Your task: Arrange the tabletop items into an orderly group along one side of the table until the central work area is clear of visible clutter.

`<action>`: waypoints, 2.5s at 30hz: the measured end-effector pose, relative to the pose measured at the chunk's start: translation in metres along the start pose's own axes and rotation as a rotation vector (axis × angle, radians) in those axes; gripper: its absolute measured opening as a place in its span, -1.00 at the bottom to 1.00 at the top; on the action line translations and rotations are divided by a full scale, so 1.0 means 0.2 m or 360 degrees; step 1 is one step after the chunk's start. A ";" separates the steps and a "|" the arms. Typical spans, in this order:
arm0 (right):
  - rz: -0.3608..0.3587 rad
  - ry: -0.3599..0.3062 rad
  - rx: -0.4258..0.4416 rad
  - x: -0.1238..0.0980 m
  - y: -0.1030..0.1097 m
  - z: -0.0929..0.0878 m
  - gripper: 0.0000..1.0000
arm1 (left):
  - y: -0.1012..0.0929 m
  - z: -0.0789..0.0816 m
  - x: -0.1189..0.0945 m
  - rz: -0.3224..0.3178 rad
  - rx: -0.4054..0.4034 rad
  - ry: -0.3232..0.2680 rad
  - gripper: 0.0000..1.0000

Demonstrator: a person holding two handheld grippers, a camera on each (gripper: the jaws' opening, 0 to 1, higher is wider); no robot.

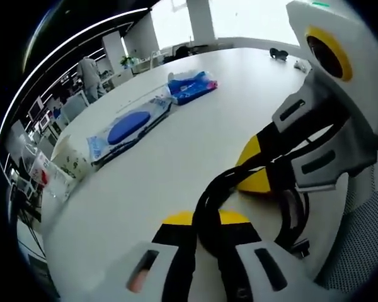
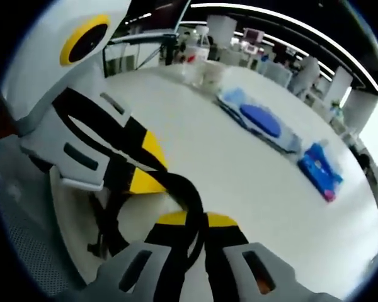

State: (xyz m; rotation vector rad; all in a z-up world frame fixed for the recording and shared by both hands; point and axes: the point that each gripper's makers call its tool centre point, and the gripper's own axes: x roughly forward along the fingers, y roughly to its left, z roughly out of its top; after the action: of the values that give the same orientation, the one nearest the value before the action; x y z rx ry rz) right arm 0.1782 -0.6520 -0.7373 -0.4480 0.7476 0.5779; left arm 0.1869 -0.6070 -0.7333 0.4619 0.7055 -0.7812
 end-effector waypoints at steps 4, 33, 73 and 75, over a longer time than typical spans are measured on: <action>-0.0008 -0.0015 -0.0013 -0.01 -0.01 0.02 -0.92 | 0.00 0.02 -0.01 -0.0004 -0.0006 -0.0011 -0.85; -0.0177 -0.0158 0.0133 -0.09 -0.44 0.20 -0.94 | 0.12 0.49 0.06 -0.0091 -0.0068 -0.0194 -0.88; -0.0123 -0.0002 0.0265 0.25 -0.78 0.18 -0.94 | 0.32 0.61 0.50 -0.0108 -0.0091 -0.0114 -0.88; -0.0120 0.0013 0.0253 0.26 -0.78 0.17 -0.93 | 0.32 0.61 0.52 -0.0109 -0.0089 -0.0109 -0.88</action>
State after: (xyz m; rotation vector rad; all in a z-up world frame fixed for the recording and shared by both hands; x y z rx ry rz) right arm 0.3243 -0.7326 -0.7259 -0.3302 0.7745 0.4427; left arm 0.3363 -0.6900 -0.7172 0.3601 0.6807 -0.8356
